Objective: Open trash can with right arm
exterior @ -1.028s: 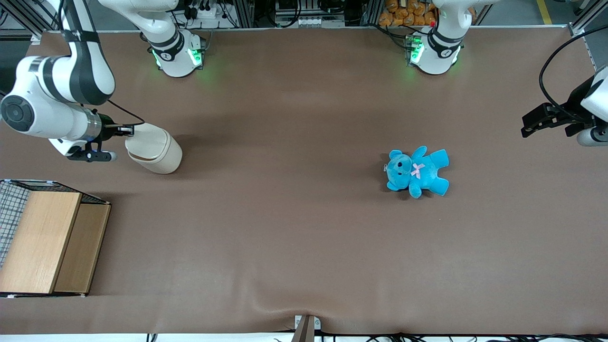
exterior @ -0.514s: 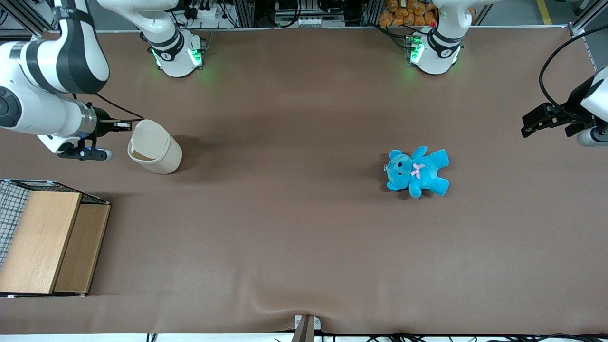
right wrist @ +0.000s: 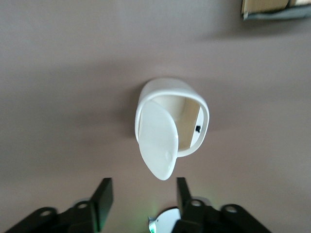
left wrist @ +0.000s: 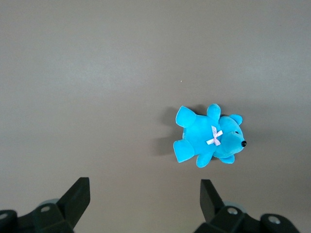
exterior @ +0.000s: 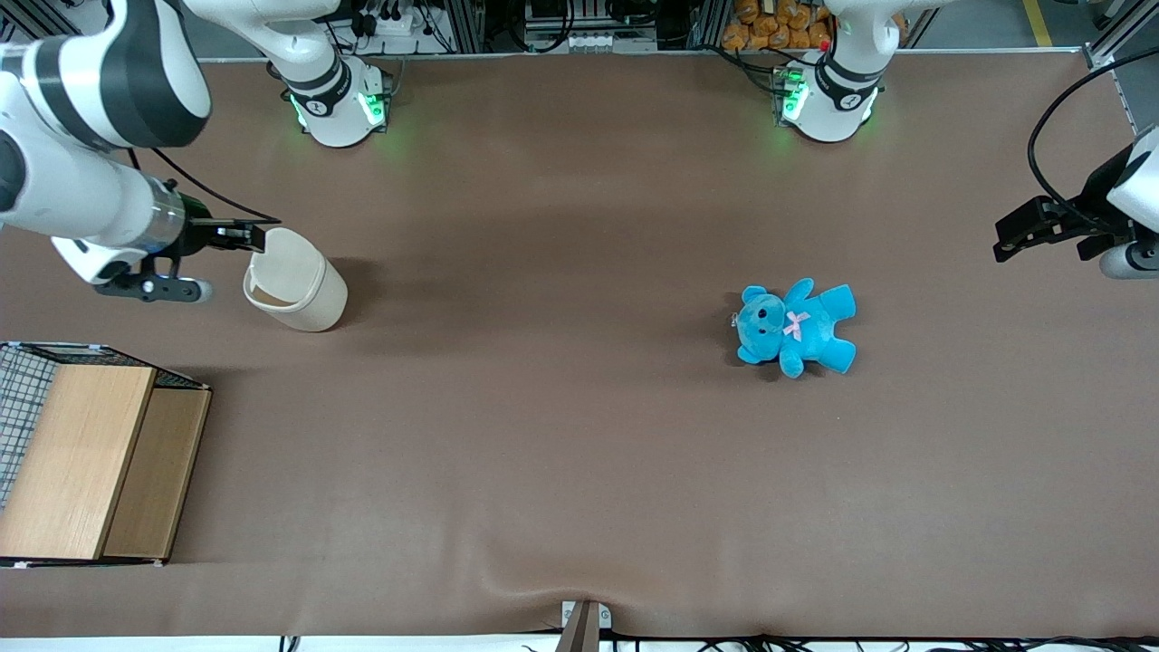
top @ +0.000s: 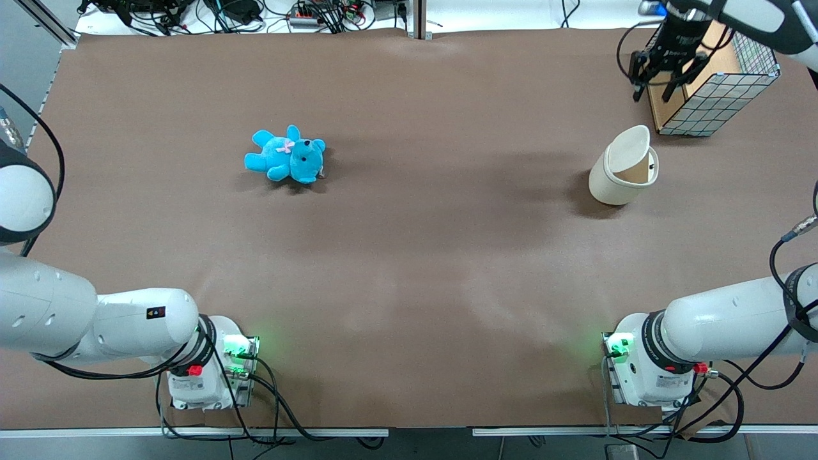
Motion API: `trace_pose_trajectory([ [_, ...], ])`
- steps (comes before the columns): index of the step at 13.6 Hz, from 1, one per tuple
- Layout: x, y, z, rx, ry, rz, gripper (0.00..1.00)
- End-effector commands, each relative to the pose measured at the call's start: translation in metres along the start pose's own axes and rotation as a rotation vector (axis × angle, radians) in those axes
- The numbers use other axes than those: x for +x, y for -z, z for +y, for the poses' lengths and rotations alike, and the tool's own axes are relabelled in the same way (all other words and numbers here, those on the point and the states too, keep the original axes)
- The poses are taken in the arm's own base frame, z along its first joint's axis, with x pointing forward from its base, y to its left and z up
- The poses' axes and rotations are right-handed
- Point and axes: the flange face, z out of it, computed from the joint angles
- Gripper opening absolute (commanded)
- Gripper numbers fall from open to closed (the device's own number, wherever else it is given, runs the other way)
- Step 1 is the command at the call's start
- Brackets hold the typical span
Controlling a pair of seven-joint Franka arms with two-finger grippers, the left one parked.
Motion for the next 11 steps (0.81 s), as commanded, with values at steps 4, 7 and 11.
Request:
trace_pose_trajectory([
  [4,-0.001,0.075,0.021,0.024,0.002,0.101,1.0],
  [7,-0.004,0.091,0.035,0.047,0.013,0.121,1.0],
  [11,-0.024,0.119,0.045,0.052,0.033,0.158,1.0],
])
